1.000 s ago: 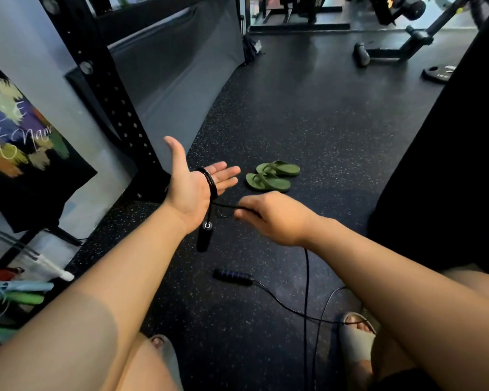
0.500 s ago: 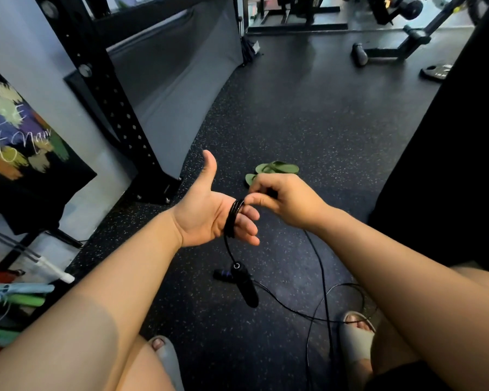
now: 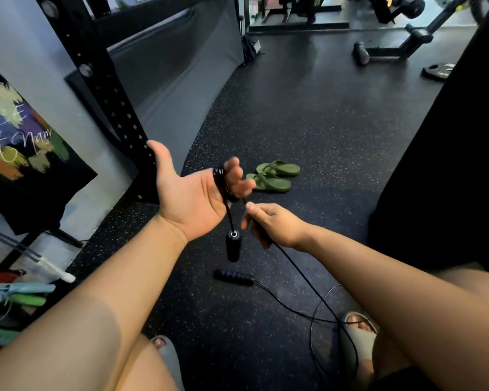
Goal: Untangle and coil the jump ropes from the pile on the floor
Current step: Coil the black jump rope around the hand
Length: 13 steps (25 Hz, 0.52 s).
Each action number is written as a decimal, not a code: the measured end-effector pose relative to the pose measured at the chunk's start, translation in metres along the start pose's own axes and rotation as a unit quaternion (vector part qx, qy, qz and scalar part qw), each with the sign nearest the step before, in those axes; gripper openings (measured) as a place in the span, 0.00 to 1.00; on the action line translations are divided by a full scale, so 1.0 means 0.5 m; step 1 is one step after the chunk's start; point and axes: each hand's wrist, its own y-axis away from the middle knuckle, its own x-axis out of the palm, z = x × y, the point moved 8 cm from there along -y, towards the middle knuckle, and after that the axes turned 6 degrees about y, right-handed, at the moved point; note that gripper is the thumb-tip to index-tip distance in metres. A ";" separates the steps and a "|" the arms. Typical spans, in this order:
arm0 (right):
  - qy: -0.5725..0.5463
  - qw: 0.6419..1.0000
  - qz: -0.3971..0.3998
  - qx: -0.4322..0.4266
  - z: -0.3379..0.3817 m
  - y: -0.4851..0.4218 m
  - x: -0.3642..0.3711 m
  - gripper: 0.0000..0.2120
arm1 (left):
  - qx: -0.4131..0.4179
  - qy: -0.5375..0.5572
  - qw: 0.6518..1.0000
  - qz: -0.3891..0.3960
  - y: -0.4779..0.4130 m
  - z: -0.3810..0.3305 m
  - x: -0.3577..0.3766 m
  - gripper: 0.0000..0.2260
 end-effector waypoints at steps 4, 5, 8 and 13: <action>0.226 0.972 0.050 -0.049 0.030 0.016 0.011 0.20 | 0.100 0.033 0.993 -0.047 -0.018 -0.039 -0.035 0.56; 0.274 0.957 0.048 -0.078 0.045 0.021 0.011 0.19 | 0.102 0.008 0.992 -0.069 -0.024 -0.040 -0.053 0.58; 0.372 0.915 0.013 -0.157 0.096 0.031 0.007 0.19 | 0.067 -0.134 0.981 -0.124 -0.040 -0.022 -0.090 0.60; 0.415 0.877 -0.074 -0.228 0.177 0.053 -0.048 0.15 | -0.086 -0.316 0.943 -0.057 -0.044 0.063 -0.067 0.57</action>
